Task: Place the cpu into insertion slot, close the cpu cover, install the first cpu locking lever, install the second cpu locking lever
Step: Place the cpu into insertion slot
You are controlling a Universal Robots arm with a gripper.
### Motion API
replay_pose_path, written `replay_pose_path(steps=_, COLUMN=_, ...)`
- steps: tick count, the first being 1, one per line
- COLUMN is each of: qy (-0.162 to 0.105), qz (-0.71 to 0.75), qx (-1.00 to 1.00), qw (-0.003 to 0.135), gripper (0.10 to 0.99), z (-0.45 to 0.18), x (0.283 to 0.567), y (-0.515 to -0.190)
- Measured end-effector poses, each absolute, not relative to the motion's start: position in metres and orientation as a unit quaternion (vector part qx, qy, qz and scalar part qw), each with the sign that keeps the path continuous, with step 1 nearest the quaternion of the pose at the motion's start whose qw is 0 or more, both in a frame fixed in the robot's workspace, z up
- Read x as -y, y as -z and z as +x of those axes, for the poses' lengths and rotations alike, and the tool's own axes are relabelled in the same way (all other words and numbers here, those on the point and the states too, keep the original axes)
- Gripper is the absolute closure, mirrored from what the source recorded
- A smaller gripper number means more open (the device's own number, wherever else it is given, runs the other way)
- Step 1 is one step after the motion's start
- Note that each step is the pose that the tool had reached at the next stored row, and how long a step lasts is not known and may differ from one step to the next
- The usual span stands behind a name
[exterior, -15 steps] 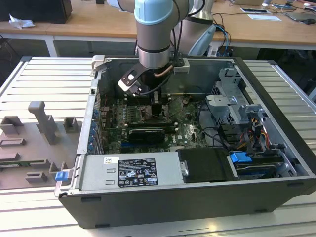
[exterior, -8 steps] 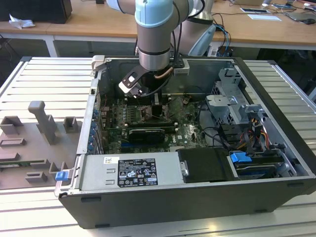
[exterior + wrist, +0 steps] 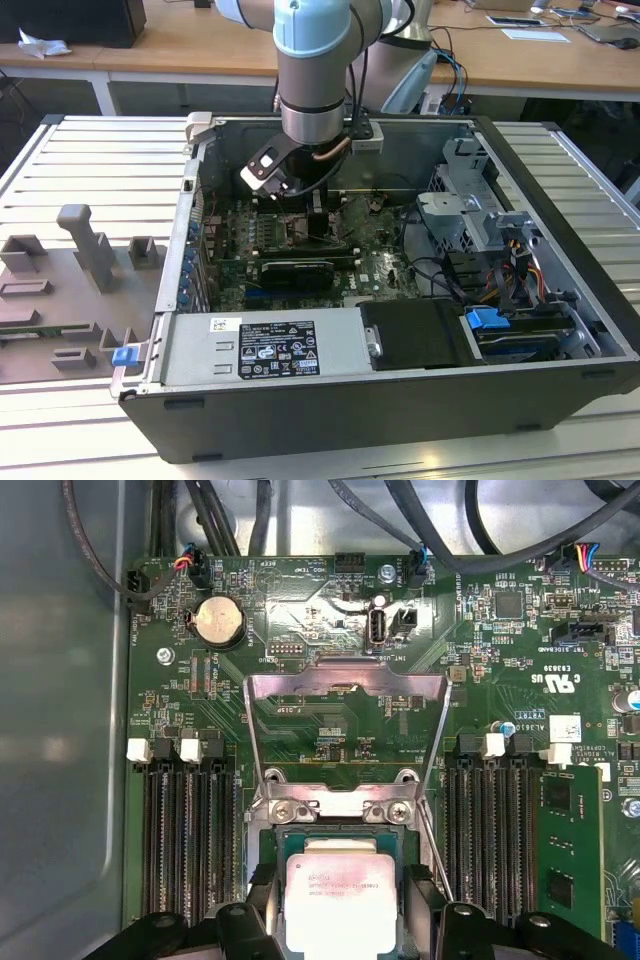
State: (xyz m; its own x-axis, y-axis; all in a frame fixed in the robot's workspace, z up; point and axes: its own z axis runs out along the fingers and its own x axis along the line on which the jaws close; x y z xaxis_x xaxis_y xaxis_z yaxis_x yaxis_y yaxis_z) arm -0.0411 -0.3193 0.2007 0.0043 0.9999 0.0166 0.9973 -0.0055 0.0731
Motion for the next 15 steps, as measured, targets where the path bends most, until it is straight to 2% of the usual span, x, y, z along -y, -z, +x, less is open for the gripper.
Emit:
replay_pose_path(steps=10, qy=-0.032, qz=0.708, qx=-0.705, qw=0.02, gripper=0.49, z=-0.041, x=0.319, y=-0.209)
replay_pose_path(steps=11, qy=-0.032, qz=0.708, qx=-0.705, qw=0.02, gripper=0.553, z=-0.041, x=0.319, y=-0.21)
replay_pose_path(steps=12, qy=-0.032, qz=0.708, qx=-0.705, qw=0.02, gripper=0.553, z=-0.041, x=0.319, y=-0.21)
replay_pose_path(steps=13, qy=-0.032, qz=0.708, qx=-0.705, qw=0.02, gripper=0.678, z=-0.041, x=0.319, y=-0.211)
replay_pose_path(steps=14, qy=-0.032, qz=0.708, qx=-0.705, qw=0.02, gripper=0.741, z=-0.041, x=0.319, y=-0.212)
replay_pose_path(steps=15, qy=-0.032, qz=0.708, qx=-0.705, qw=0.02, gripper=0.741, z=-0.041, x=0.319, y=-0.212)
